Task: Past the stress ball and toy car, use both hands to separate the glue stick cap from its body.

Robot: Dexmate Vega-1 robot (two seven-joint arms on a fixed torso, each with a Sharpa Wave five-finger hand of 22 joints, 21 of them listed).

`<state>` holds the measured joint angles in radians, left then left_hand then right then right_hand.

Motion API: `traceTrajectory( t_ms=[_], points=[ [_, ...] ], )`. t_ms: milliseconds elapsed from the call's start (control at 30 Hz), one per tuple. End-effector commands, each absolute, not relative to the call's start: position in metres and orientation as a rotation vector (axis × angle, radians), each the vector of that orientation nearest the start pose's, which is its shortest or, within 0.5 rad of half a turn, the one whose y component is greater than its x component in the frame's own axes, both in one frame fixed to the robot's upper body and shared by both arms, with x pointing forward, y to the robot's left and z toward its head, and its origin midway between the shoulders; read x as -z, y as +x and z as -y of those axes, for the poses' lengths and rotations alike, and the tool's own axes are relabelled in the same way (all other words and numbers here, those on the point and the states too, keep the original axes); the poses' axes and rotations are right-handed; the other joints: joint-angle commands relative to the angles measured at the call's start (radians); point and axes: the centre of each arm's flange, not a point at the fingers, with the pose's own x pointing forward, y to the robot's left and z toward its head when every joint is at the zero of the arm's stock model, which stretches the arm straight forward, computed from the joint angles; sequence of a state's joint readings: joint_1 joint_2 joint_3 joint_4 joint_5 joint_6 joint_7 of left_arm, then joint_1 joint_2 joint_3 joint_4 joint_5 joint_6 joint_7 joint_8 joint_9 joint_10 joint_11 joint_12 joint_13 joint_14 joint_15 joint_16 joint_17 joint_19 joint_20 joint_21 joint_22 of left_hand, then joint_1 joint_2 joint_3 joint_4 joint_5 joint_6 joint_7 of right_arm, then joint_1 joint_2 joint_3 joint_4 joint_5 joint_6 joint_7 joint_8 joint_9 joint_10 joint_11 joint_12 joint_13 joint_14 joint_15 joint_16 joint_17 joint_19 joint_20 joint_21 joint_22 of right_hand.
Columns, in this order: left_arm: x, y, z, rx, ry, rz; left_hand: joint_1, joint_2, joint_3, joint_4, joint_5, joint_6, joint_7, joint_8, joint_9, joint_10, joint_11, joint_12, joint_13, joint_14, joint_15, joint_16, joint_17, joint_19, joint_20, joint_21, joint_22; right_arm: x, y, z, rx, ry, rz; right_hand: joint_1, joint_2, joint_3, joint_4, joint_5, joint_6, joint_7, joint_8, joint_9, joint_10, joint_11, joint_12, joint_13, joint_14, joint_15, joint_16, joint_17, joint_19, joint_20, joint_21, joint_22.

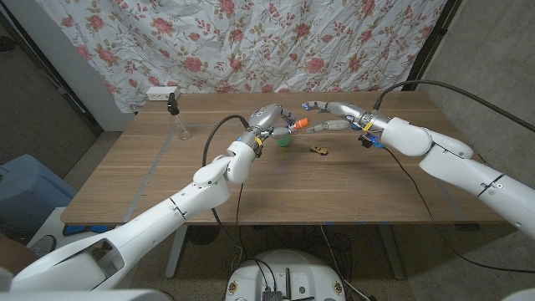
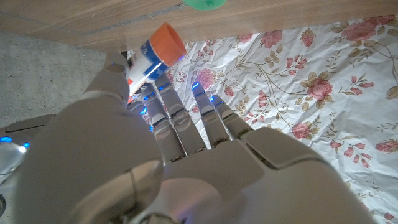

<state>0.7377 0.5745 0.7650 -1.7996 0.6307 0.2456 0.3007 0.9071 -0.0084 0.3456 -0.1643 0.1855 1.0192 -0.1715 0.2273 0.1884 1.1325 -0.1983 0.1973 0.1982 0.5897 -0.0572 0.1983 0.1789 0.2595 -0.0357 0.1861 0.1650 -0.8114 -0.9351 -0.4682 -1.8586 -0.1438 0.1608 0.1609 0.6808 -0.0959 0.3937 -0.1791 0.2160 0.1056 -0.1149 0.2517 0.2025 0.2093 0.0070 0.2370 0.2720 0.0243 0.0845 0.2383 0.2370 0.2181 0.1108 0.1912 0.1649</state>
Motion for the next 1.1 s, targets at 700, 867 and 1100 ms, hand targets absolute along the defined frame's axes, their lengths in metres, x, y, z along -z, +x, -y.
traceTrajectory(
  t_ms=[700,867,1100],
  points=[
    [-0.028,0.572,-0.087,-0.071,1.198,0.966,0.014,0.029,-0.002,0.005,0.006,0.103,0.013,0.004,0.005,0.036,-0.027,0.006,0.003,0.005,-0.136,0.001,0.002,-0.006,0.0,0.001,0.004,-0.048,0.549,0.219,-0.238,-1.184,0.802,0.143,-0.031,0.03,0.001,-0.029,0.15,-0.077,0.071,0.007,0.16,-0.039,0.049,0.022,0.127,-0.033,0.051,-0.004,0.099,-0.019,0.012,0.002],
    [-0.028,0.573,-0.087,-0.067,1.197,0.968,0.013,0.03,-0.002,0.005,0.006,0.104,0.013,0.003,0.005,0.036,-0.027,0.006,0.003,0.005,-0.136,0.001,0.002,-0.005,-0.001,0.001,0.004,-0.046,0.55,0.221,-0.225,-1.169,0.801,0.157,-0.031,0.029,0.006,-0.035,0.194,-0.085,0.088,0.006,0.197,-0.041,0.059,0.025,0.153,-0.044,0.061,-0.004,0.112,-0.024,0.01,0.002],
    [-0.028,0.575,-0.086,-0.072,1.194,0.963,0.011,0.031,-0.003,0.005,0.006,0.105,0.016,0.003,0.005,0.038,-0.027,0.006,0.003,0.005,-0.135,0.0,0.002,-0.006,0.0,0.001,0.004,-0.045,0.552,0.222,-0.212,-1.165,0.797,0.161,-0.029,0.025,0.013,-0.038,0.229,-0.092,0.101,0.004,0.242,-0.053,0.07,0.028,0.18,-0.063,0.073,-0.002,0.124,-0.031,0.008,0.002]
  ],
)
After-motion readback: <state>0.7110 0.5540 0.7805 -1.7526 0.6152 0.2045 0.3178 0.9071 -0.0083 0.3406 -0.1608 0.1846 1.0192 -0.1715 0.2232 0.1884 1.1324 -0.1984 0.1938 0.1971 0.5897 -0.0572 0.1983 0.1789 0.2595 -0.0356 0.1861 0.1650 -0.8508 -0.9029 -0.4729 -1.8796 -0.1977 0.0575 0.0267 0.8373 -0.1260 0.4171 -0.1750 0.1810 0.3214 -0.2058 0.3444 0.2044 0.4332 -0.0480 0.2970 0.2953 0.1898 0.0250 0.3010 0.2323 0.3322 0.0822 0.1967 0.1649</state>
